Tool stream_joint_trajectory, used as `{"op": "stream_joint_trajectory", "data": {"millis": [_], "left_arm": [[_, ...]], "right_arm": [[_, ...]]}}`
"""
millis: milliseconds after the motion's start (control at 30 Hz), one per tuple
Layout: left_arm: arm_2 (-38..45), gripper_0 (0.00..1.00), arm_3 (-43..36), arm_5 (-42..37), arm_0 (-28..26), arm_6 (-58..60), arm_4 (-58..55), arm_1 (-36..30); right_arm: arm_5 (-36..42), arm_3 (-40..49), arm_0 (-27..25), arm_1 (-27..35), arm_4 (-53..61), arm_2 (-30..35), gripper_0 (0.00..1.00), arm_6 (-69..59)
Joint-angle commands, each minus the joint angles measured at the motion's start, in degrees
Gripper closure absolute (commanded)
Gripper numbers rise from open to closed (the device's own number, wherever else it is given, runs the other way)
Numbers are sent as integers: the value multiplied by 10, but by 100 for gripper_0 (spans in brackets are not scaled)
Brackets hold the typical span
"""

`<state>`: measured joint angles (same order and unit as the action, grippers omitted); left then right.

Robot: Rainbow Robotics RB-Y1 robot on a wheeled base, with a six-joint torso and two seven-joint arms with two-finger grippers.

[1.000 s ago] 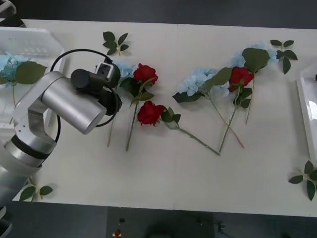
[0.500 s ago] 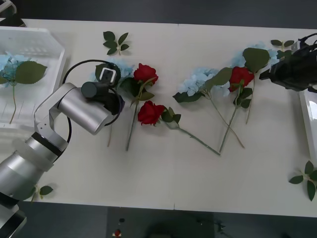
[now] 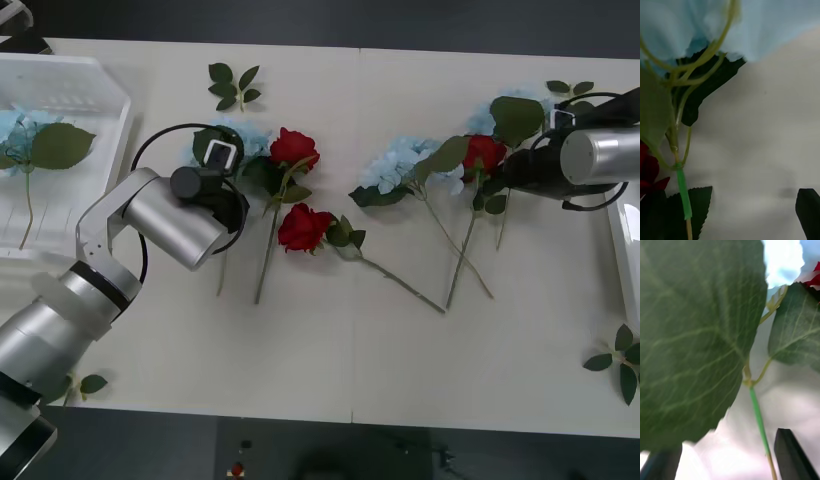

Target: Put the red flowers into the right box and the blue flowers into the left box

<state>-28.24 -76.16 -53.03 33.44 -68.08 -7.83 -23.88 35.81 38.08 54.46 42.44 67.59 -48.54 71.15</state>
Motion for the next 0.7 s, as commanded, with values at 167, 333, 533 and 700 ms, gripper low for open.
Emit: {"op": "stream_joint_trajectory", "data": {"millis": [167,333,533,700], "left_arm": [[-2,100,10,5,43,-2,-12,-1],[-2,100,17,24,48,1,-23,-1],[-2,100,17,39,47,6,-30,-3],[-2,100,-1,43,45,8,-41,-12]], "right_arm": [[-35,-42,36,-32,-7,1,0,-47],[-42,-41,42,-34,-6,1,0,-51],[-44,-41,42,-35,-6,1,100,-55],[-44,-39,42,-35,-6,2,100,-56]]}}
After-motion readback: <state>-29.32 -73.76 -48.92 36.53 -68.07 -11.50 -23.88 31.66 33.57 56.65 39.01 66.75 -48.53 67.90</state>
